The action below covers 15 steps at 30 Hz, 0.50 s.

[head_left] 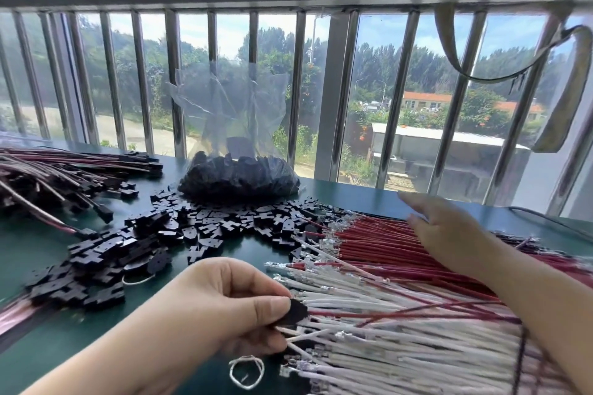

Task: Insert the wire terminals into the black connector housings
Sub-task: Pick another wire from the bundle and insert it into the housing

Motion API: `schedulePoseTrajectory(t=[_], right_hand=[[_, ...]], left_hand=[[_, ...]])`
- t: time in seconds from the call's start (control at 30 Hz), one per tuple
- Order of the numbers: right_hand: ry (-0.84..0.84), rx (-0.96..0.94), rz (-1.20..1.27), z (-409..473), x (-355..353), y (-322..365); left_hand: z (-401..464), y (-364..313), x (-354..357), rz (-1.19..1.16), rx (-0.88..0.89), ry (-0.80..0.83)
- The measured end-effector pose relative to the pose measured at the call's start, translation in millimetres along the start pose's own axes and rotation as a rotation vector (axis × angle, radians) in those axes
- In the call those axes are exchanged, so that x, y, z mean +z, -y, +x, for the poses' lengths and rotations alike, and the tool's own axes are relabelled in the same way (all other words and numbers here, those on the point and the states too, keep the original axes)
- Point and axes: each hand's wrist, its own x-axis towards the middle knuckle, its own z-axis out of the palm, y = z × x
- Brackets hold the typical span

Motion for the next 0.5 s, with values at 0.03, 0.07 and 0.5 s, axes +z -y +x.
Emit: schedulePoseTrajectory(t=[0.03, 0.07, 0.5], right_hand=[[0.073, 0.064, -0.119, 7, 5, -12], [0.148, 0.119, -0.208, 11, 9, -20], [-0.218, 0.001, -0.134, 19, 13, -36]], left_hand=[[1, 1, 0, 0.004, -0.006, -0.015], [1, 1, -1, 0.012, -0.010, -0.029], [5, 2, -7, 0.158, 0.066, -0.079]])
